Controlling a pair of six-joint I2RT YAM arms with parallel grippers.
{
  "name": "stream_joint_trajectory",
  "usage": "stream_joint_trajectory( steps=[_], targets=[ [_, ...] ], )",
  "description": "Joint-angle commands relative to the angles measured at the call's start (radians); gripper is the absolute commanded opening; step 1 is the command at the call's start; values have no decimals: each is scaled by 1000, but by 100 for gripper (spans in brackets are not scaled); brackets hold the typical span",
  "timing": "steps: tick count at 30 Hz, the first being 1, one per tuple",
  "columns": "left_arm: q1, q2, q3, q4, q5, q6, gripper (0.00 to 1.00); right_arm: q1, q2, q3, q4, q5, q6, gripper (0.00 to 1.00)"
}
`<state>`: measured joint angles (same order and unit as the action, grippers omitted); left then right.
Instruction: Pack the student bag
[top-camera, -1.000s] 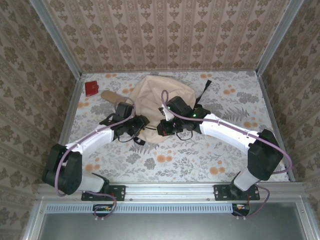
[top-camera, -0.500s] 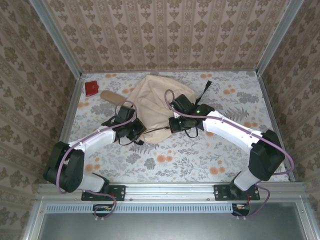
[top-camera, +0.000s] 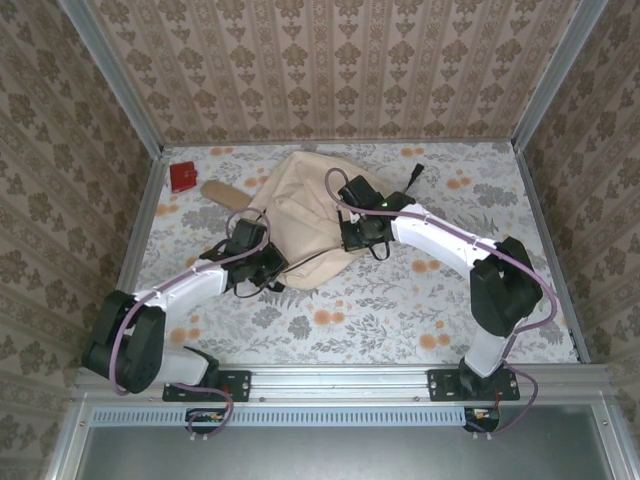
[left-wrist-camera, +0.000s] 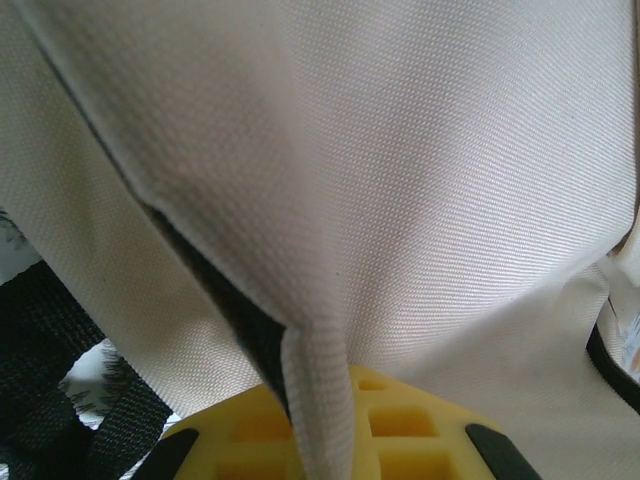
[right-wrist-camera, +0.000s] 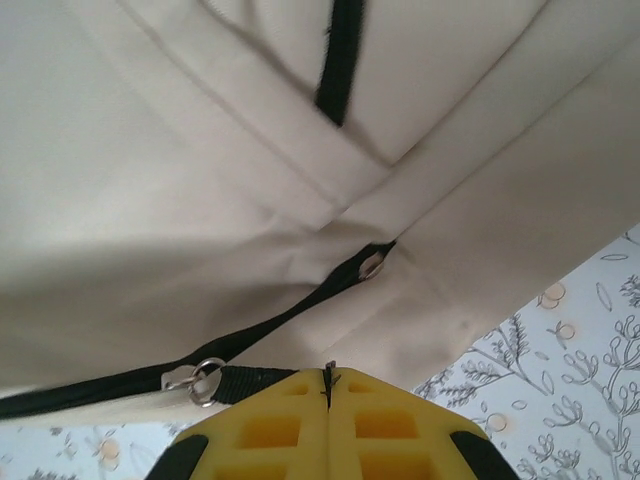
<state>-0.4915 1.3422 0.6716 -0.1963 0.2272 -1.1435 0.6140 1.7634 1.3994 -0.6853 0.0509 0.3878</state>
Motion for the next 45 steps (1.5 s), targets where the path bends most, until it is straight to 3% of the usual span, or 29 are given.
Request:
stream_joint_trajectory(
  steps=[1, 11, 13, 17, 19, 21, 22, 26, 31, 39, 45],
  targets=[
    [21, -29, -41, -137, -44, 48, 0, -40, 52, 51, -49, 142, -19, 0],
    [29, -49, -33, -158, -13, 82, 0, -75, 113, 95, -103, 280, 48, 0],
    [28, -49, -24, -157, -1, 91, 0, -77, 92, 76, -89, 219, 35, 0],
    [29, -50, 19, -172, 30, 129, 3, -74, 20, 13, -20, -50, -25, 0],
    [24, -59, 51, -198, 35, 145, 15, -73, -11, -10, -8, -122, -30, 0],
    [8, -70, 86, -228, 34, 155, 38, -72, -36, -25, -10, -207, -40, 0],
    [-1, -72, 102, -237, 35, 157, 45, -73, -45, -35, -10, -246, -43, 0],
    [-59, -67, 180, -292, 20, 175, 58, -69, -75, -84, 0, -348, -33, 0],
    [-125, -35, 309, -430, -110, 280, 60, -68, -81, -124, -6, -334, -11, 0],
    [-184, 31, 494, -606, -228, 510, 60, -74, -87, -148, -13, -296, 12, 0],
    [-218, 82, 508, -453, -84, 701, 64, -89, -96, -155, 3, -298, 31, 0]
  ],
)
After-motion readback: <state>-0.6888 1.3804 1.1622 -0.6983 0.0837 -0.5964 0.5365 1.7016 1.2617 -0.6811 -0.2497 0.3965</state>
